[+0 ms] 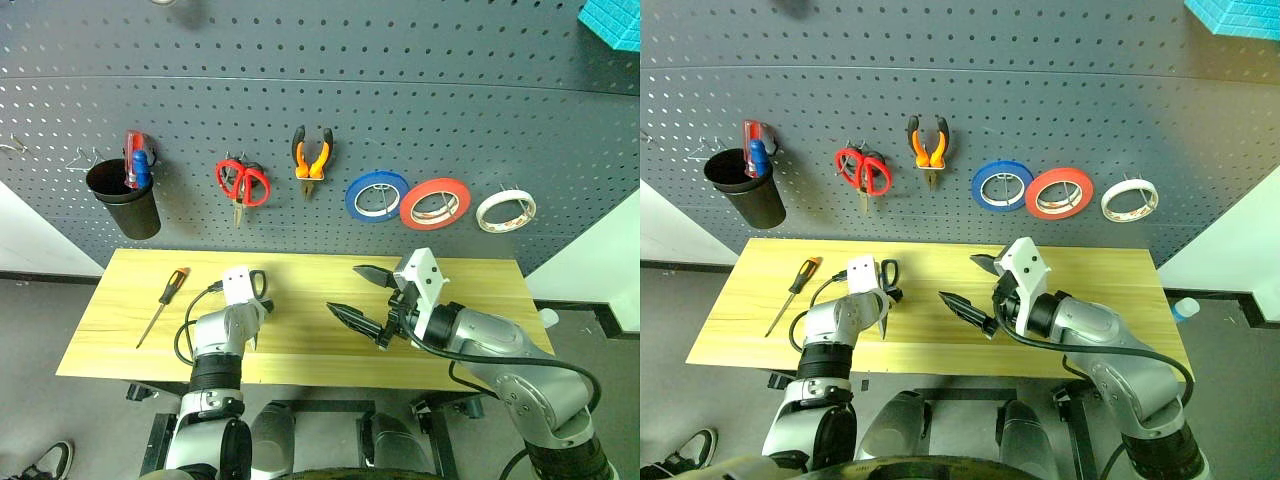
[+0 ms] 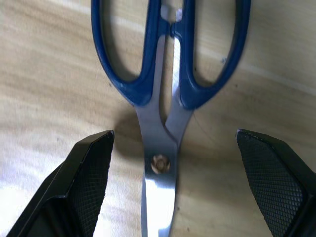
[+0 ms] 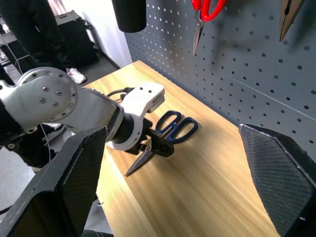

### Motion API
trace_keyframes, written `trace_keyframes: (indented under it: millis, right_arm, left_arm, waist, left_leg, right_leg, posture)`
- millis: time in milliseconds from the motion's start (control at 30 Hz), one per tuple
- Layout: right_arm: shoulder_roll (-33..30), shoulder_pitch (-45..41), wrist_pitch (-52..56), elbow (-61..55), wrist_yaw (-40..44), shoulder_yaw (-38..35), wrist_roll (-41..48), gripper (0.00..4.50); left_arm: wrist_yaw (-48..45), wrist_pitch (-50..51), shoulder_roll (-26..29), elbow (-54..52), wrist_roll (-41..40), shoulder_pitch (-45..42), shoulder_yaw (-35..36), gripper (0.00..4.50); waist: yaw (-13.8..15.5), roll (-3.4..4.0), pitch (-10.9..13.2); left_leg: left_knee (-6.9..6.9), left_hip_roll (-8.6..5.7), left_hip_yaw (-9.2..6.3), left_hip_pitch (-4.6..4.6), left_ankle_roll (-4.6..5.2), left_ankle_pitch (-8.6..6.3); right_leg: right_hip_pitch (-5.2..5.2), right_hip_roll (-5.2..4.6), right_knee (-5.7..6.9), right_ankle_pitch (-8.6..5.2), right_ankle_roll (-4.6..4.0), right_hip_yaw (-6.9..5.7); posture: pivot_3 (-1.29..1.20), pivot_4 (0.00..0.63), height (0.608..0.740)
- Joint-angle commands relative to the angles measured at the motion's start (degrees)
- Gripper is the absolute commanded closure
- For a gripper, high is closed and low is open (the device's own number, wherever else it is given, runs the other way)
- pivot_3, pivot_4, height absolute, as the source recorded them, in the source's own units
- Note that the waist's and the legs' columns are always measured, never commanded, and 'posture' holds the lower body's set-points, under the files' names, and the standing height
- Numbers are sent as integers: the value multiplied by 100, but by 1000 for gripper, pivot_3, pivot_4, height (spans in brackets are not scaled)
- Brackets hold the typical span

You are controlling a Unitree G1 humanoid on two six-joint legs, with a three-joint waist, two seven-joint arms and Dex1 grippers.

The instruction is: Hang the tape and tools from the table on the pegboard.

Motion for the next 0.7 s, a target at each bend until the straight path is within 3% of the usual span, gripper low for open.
trace_keyframes:
  millis: [33, 700]
  right_arm:
    - [-40, 20, 10, -334, -48, -86, 140, 40]
    - [-23, 102, 128, -557, -330, -33, 296, 40]
  left_arm:
    - [-49, -243, 61, 322, 39, -169, 83, 358]
    - [-165, -260, 185, 1240, 334, -327, -217, 358]
  waist:
    - [4, 1, 2]
    - [-15, 22, 13]
  left_leg:
    - [0, 0, 0, -1, 0, 0]
    - [-3, -2, -1, 8, 0, 0]
  right_leg:
    - [-1, 0, 0, 0, 0, 0]
    - [4, -1, 2, 0, 0, 0]
  posture:
    - [313, 154, 720]
    - [303, 164, 720]
